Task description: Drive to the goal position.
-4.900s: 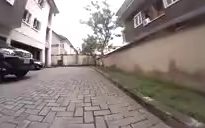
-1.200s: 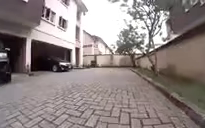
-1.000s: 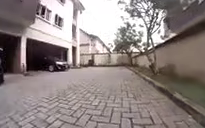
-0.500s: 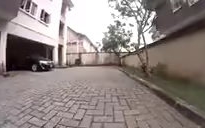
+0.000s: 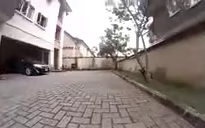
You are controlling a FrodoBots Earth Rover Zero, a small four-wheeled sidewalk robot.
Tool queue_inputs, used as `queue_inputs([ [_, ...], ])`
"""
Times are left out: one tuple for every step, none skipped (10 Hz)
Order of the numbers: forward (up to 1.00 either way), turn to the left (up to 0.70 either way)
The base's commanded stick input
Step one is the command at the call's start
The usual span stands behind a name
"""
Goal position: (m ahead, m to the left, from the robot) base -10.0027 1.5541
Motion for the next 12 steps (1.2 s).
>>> queue_inputs([
  [0.7,0.0],
  [0.7,0.0],
  [0.7,0.0],
  [0.7,0.0],
  [0.7,0.0],
  [0.7,0.0],
  [0.7,0.0],
  [0.7,0.0],
  [0.7,0.0],
  [0.7,0.0],
  [0.7,0.0],
  [0.7,0.0],
])
